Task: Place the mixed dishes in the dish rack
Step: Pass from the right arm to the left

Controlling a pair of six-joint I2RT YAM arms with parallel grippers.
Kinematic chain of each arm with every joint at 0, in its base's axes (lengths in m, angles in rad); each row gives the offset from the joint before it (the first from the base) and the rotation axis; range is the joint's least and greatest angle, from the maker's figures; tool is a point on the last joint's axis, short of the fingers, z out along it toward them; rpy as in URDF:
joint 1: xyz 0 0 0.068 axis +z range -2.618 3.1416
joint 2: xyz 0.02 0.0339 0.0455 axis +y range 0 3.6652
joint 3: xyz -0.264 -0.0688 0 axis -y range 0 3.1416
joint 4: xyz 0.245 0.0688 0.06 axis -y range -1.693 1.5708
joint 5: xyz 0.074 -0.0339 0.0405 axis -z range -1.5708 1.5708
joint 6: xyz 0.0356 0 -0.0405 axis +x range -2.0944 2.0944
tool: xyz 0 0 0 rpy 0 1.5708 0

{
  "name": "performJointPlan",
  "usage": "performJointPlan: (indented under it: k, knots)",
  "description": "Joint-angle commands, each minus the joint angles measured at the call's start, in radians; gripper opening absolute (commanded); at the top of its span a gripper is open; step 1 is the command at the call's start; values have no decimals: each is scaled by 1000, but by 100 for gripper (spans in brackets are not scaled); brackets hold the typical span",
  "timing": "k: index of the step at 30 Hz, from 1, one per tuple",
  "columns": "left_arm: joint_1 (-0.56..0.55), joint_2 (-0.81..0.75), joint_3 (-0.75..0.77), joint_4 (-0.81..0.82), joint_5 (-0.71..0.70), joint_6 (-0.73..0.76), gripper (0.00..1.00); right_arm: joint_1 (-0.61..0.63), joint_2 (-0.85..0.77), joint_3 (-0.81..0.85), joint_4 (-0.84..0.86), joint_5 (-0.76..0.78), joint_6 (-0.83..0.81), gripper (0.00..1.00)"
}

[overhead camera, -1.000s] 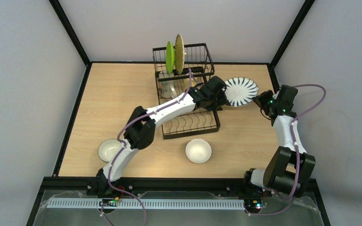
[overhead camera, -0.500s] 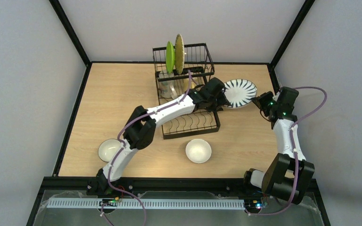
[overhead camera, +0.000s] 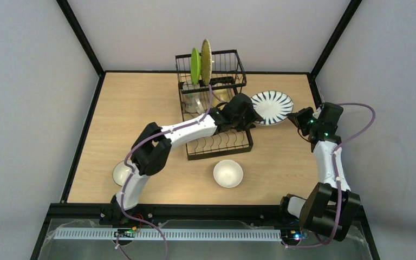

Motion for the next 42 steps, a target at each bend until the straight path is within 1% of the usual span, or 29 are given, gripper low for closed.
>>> performJointPlan:
  k: [1, 5, 12, 25, 28, 42]
  knots:
    - [1, -51, -66, 131, -17, -41, 99, 3, -57, -2, 88, -78, 58, 0]
    - [-3, -71, -130, 217, -7, -69, 99, 2, -74, -17, 97, -91, 77, 0]
    - [0, -80, -156, 311, 20, -63, 99, 2, -97, -18, 93, -110, 77, 0]
    - [24, -128, -251, 426, 69, -48, 99, 3, -173, -53, 72, -154, 55, 0]
    - [29, -139, -272, 448, 78, -40, 99, 3, -201, -72, 66, -158, 53, 0]
    - [33, -190, -417, 652, 86, 2, 99, 2, -339, -191, 70, -152, 62, 0]
